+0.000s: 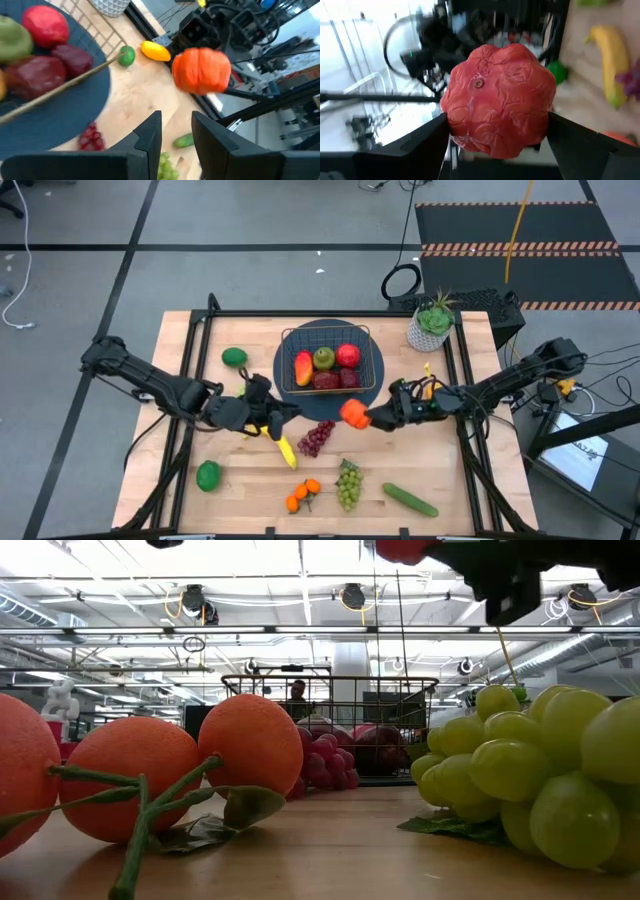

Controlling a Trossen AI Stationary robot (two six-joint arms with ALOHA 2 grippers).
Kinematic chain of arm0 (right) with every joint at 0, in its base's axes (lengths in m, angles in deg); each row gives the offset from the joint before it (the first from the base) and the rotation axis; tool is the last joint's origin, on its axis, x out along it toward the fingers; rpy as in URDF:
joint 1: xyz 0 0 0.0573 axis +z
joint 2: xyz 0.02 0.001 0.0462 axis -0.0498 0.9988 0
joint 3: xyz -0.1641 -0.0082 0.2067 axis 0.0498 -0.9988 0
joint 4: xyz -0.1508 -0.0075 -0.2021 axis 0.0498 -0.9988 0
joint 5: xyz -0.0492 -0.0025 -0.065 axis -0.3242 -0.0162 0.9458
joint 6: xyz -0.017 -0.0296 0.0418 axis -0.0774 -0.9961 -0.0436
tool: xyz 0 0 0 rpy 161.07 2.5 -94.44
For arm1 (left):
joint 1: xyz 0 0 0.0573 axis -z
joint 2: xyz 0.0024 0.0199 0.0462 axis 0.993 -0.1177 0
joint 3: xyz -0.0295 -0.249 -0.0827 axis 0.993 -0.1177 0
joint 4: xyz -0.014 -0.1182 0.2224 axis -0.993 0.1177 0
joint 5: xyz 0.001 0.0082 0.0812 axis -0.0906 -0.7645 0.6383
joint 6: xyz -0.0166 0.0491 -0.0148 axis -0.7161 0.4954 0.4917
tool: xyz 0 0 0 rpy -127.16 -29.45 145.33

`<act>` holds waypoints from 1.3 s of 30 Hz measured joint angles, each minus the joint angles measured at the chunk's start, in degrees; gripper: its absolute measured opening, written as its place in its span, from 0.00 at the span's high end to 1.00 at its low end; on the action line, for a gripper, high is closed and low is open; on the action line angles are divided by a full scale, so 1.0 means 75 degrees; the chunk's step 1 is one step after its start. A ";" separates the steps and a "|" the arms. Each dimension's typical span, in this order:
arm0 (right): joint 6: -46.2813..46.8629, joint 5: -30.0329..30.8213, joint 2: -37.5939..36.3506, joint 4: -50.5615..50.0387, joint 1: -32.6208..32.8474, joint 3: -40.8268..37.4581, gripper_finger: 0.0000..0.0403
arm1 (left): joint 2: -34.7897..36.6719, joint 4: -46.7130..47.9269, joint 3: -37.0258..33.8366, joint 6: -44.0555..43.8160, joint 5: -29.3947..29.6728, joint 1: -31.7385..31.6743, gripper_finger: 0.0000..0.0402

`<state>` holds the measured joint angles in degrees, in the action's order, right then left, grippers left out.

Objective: Build produce basket
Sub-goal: Put the orange pumpkin into the wire basket

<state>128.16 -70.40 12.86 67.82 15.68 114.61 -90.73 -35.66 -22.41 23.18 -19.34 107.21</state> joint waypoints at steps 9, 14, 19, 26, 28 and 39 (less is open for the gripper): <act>-0.1674 0.0812 0.0000 0.0432 -0.0693 0.0215 0.25 | 0.1137 0.1972 0.0000 0.0267 0.0016 -0.0072 0.74; -0.2367 0.0815 0.0000 -0.0160 -0.1164 0.1003 0.25 | 0.1688 0.2704 0.0000 0.1107 -0.0055 -0.0351 0.74; -0.3252 0.0812 0.0003 -0.2225 -0.1656 0.2308 0.25 | 0.2099 0.3225 0.0000 0.2000 -0.0559 -0.0855 0.74; -0.4440 0.0849 0.0160 -0.6679 -0.2364 0.4246 0.25 | 0.2300 0.4203 0.0000 0.3093 -0.1321 -0.1502 0.74; -0.4254 0.0842 0.0282 -0.7427 -0.2574 0.4569 0.25 | 0.2299 0.4460 0.0000 0.3159 -0.1652 -0.1656 0.74; -0.4279 0.0490 0.1071 -0.8999 -0.3497 0.4499 0.25 | 0.2156 0.4716 -0.0006 0.3303 -0.2095 -0.1648 0.74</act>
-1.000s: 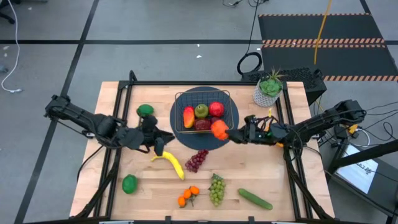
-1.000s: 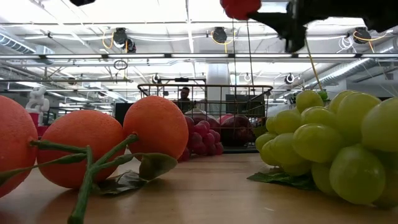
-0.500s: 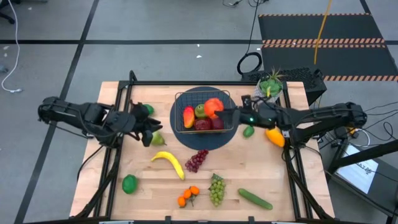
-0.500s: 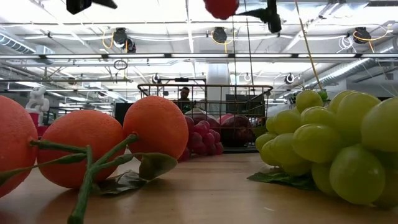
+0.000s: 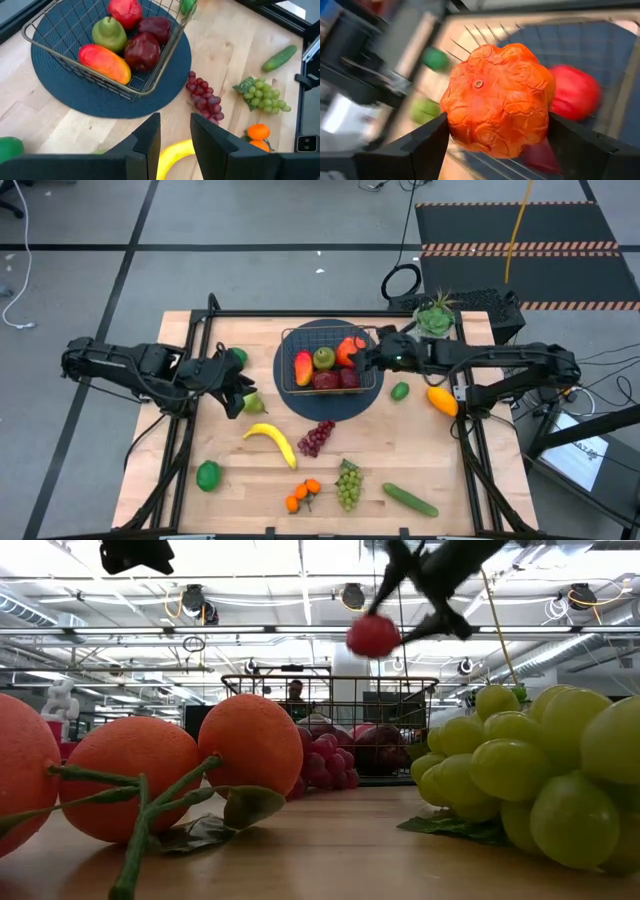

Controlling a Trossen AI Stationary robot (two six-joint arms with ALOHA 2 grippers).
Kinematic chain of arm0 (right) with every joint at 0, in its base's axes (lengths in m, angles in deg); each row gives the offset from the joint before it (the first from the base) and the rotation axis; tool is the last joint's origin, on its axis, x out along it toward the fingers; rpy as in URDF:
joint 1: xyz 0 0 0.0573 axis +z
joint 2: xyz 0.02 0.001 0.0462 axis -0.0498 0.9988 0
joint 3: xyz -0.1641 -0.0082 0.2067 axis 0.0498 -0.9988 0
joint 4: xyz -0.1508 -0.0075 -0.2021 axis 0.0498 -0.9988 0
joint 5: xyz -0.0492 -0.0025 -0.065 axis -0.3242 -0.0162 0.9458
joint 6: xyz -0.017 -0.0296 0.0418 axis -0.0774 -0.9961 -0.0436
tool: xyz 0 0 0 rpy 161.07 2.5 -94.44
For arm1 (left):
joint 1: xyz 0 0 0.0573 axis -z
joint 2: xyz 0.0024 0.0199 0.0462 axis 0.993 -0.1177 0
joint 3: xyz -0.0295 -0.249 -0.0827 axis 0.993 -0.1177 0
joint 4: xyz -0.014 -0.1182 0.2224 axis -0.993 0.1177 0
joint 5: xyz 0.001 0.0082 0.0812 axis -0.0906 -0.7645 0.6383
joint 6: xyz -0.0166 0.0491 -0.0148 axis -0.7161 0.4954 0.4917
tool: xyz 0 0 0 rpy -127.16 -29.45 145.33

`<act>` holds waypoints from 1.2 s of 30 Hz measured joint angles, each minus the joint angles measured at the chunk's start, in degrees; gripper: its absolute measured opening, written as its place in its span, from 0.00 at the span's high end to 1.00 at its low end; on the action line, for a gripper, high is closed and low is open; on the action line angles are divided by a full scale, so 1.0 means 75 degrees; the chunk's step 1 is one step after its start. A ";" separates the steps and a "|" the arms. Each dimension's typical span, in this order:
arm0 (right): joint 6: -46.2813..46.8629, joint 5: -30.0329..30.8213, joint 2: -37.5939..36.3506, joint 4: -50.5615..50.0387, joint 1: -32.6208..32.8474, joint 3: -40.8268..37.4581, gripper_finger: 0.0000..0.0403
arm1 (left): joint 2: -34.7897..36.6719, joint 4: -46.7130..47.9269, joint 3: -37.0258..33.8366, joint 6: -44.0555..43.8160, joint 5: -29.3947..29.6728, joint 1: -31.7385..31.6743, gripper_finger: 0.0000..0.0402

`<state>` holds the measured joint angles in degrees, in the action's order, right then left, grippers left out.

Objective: Build produce basket
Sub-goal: Put the orange pumpkin into the wire basket, then put the yellow mango into the wire basket

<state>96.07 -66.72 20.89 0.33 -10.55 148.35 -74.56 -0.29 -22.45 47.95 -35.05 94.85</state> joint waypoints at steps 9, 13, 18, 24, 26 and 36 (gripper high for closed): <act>-0.0959 -0.0680 0.0845 -0.0018 -0.0441 -0.0110 0.25 | -0.0001 -0.0035 0.0000 -0.0289 -0.0037 0.0016 0.74; -0.1073 -0.0677 0.0936 -0.0055 -0.0592 -0.0110 0.25 | -0.0004 -0.0072 0.0000 -0.0375 -0.0045 0.0022 0.74; -0.1533 -0.0892 0.0706 -0.0354 -0.0675 -0.0116 0.22 | -0.0004 -0.0093 0.0000 -0.0391 -0.0055 -0.0063 0.74; -0.1840 -0.1118 0.0157 -0.1037 -0.0678 -0.0121 0.05 | -0.0004 -0.0061 0.0000 -0.0298 -0.0045 -0.0494 0.74; -0.1868 -0.1118 -0.0085 -0.1176 -0.0678 -0.0118 0.02 | -0.0004 -0.0061 0.0000 -0.0224 -0.0045 -0.0728 0.74; -0.1209 -0.1322 -0.1207 -0.3445 -0.1020 -0.0110 0.03 | -0.0001 -0.0131 0.0000 0.0308 -0.0790 -0.2153 0.74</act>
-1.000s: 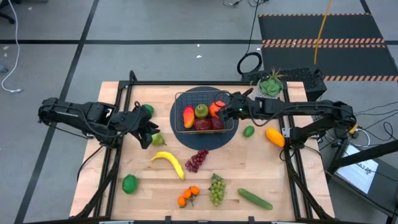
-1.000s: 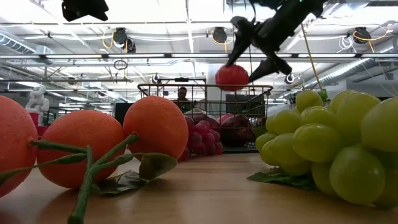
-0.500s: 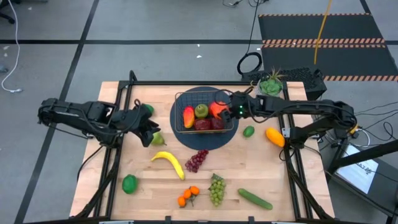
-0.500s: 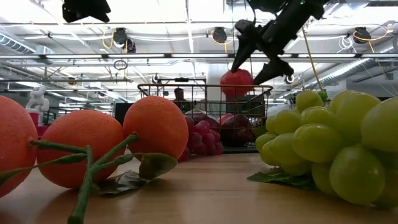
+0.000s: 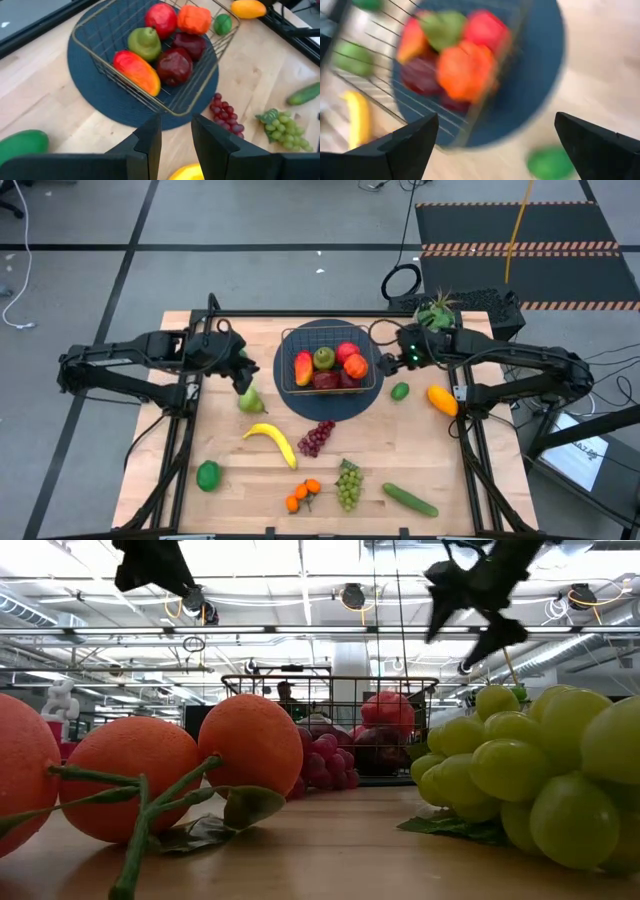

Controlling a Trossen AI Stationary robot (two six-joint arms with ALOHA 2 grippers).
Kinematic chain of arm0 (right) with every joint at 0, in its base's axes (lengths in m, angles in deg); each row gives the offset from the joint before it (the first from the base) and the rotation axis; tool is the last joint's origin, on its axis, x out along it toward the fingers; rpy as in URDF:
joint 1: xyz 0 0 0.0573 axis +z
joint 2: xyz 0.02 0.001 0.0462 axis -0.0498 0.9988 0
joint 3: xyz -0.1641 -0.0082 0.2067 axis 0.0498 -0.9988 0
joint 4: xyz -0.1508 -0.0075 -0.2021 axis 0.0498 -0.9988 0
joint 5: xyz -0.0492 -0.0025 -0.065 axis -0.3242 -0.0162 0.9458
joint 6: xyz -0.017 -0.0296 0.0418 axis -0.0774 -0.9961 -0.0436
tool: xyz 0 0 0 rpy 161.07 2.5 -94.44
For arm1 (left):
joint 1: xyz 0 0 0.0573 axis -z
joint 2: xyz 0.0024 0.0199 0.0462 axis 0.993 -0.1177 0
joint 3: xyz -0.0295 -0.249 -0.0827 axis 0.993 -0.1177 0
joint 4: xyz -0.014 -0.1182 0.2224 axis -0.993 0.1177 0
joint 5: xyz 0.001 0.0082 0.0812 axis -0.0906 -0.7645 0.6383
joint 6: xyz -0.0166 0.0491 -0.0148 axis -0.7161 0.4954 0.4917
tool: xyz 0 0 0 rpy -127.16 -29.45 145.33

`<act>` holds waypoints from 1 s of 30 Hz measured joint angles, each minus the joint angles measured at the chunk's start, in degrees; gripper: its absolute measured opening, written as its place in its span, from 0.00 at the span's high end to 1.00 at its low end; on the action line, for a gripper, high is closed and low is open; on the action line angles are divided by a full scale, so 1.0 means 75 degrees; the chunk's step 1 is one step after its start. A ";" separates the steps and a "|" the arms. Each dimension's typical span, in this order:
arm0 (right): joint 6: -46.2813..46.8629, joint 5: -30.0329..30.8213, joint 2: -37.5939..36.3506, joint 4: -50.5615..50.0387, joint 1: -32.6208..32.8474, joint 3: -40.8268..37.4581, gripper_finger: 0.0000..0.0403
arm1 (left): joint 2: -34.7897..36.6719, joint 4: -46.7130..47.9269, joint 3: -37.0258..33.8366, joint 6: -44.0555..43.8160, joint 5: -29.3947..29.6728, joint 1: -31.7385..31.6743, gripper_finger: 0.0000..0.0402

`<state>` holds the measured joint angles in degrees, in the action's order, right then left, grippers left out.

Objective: Build produce basket
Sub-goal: Put the yellow mango into the wire basket

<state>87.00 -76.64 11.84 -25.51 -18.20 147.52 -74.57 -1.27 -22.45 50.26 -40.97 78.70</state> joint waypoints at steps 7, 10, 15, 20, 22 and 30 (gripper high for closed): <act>0.0589 -0.1073 -0.0202 -0.2935 -0.0221 0.0000 0.03 | 0.0000 0.0007 0.0000 0.0534 -0.0658 -0.0955 0.74; 0.0370 -0.1202 -0.0053 -0.4111 -0.0258 0.0000 0.03 | -0.0049 -0.0014 0.0000 0.0763 -0.0790 -0.1262 0.74; 0.0077 -0.1183 0.0274 -0.5209 -0.0267 -0.0003 0.03 | -0.0131 -0.0150 0.0000 0.1158 -0.0995 -0.1650 0.74; -0.1346 -0.1110 0.0715 -0.5058 -0.0303 -0.0006 0.03 | -0.0267 -0.0445 -0.0006 0.1386 -0.1235 -0.1898 0.74; -0.1981 -0.0954 0.0959 -0.4962 -0.0374 -0.0009 0.03 | -0.0350 -0.0599 -0.0006 0.1405 -0.1313 -0.1970 0.74; -0.3101 -0.1173 0.1751 -0.4467 -0.0863 -0.0882 0.03 | -0.0600 -0.0950 -0.0006 0.1578 -0.1482 -0.1993 0.74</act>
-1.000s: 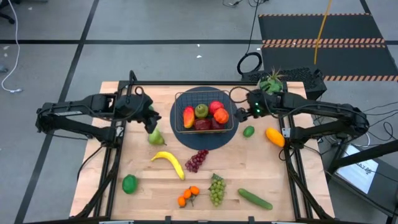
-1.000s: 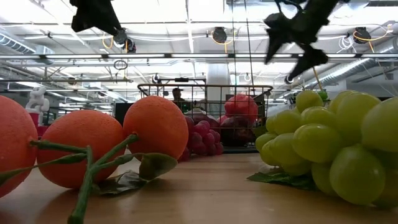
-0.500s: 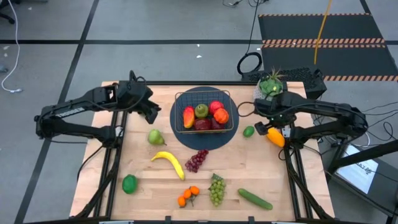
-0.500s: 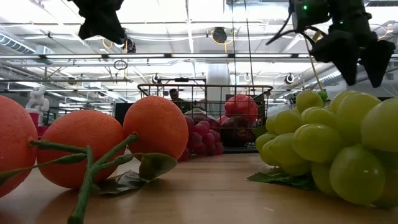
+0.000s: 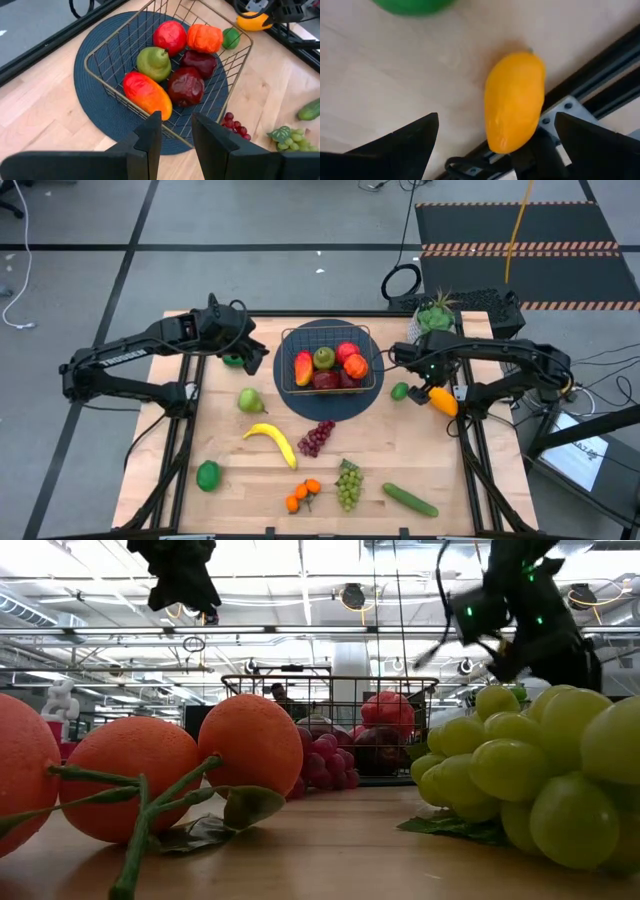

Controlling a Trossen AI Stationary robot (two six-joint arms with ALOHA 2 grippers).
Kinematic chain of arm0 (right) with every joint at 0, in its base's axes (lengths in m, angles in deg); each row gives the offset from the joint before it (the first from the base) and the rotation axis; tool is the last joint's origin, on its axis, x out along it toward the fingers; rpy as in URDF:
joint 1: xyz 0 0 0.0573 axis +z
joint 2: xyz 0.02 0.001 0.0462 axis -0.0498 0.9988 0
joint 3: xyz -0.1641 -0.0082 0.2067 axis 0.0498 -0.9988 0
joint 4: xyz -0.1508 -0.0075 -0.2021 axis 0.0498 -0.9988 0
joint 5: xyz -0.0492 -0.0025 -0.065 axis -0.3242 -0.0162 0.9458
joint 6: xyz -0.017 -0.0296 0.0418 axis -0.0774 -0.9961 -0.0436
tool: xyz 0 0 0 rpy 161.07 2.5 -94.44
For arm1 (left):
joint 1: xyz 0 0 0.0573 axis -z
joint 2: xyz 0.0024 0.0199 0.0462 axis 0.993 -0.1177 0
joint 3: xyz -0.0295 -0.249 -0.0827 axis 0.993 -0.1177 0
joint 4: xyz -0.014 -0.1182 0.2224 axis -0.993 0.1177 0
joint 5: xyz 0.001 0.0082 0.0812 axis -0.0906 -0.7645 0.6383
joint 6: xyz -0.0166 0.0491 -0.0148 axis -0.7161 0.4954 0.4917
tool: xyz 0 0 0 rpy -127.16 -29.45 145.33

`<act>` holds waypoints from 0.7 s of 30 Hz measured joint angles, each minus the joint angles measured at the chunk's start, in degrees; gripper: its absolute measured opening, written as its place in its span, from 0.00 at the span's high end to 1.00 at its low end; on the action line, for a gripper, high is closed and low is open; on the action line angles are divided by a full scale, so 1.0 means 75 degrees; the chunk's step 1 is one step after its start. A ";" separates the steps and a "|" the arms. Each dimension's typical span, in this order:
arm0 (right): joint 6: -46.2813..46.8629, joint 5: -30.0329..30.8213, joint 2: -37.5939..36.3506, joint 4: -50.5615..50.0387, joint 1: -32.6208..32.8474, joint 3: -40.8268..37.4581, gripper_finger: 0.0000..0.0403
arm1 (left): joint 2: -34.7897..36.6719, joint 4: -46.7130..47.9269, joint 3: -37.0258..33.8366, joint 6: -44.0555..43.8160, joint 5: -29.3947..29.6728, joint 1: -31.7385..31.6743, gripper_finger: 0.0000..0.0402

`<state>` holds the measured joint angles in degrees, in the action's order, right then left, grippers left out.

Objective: Build produce basket
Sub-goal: Put the yellow mango into the wire basket

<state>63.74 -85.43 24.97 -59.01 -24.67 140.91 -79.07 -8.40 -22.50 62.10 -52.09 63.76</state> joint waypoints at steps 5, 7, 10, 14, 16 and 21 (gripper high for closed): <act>-0.0132 0.0154 0.0196 0.0035 -0.0147 -0.0683 0.03 | 0.0009 0.0012 0.0003 -0.0080 0.0000 0.0003 0.74; -0.0294 0.0539 0.0189 0.0157 -0.0157 -0.0796 0.03 | 0.0004 0.0018 0.0001 -0.0076 0.0003 0.0003 0.74; -0.0372 0.0499 0.0160 0.0533 -0.0284 -0.0973 0.03 | 0.0009 0.0015 0.0000 0.0018 0.0004 0.0002 0.74; -0.0545 0.0384 0.0255 0.0860 -0.0428 -0.1133 0.03 | 0.0009 0.0012 0.0000 0.0096 0.0005 0.0001 0.74; -0.0610 0.0271 0.0319 0.1013 -0.0494 -0.1255 0.04 | 0.0009 0.0007 0.0001 0.0121 0.0006 -0.0009 0.74; -0.0806 0.0191 0.0515 0.1484 -0.0552 -0.1598 0.12 | 0.0009 -0.0009 0.0003 0.0275 0.0006 -0.0015 0.74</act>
<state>57.70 -84.00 28.83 -47.88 -28.81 128.93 -79.00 -8.47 -22.48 64.16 -52.04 63.65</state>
